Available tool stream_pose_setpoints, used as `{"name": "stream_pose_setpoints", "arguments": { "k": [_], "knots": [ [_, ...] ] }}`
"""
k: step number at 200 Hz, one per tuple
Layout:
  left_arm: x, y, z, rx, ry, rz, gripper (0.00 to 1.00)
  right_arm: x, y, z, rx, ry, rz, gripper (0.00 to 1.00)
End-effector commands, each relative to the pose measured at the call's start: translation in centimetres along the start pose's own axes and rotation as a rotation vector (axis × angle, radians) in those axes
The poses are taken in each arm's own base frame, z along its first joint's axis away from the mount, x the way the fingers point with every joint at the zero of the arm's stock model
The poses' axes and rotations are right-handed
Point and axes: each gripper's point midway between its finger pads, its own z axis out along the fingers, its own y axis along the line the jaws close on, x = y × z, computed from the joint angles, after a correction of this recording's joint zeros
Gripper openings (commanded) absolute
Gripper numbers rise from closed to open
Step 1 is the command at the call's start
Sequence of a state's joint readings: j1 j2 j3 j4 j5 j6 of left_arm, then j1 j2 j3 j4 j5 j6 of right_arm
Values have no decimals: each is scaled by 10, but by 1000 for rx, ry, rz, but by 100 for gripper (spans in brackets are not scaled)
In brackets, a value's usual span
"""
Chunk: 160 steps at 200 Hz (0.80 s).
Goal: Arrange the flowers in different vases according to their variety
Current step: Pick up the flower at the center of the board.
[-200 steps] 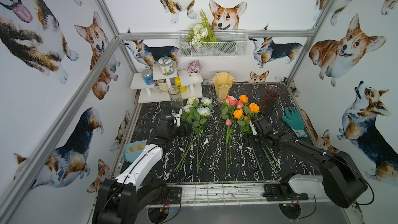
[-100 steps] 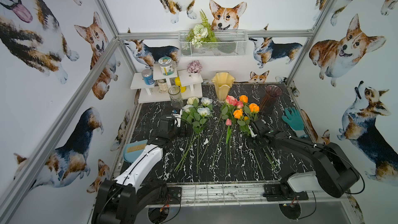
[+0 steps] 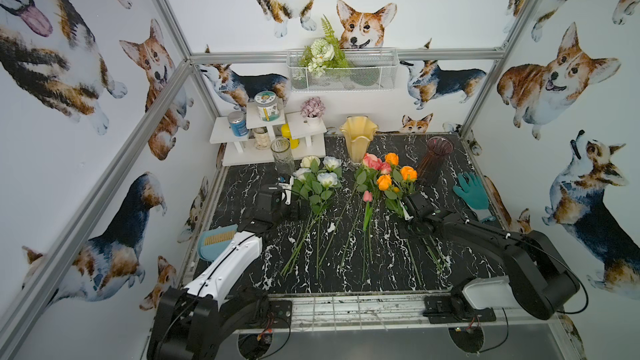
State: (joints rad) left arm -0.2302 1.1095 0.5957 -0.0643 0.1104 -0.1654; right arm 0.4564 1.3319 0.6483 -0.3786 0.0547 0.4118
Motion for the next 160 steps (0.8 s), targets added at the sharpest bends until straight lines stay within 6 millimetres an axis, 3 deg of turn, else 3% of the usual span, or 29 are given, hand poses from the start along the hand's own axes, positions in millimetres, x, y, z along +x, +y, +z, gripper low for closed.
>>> {"name": "stream_pose_setpoints", "arguments": {
  "k": [1,45,122,160],
  "knots": [
    [-2,1,0,-9,-3,5,100,-14,-1,-18,9,-63,2,0],
    [-1,1,1,-9,2,-3,100,-49,6,-69,-21,-217,-2,0],
    [-1,-1,2,2,2,-19,100,-169,5,-237,40,-820,-45,0],
    [-1,-3,1,5,3,-12,100,-228,-10,-290,170,-1004,-41,0]
  ]
}}
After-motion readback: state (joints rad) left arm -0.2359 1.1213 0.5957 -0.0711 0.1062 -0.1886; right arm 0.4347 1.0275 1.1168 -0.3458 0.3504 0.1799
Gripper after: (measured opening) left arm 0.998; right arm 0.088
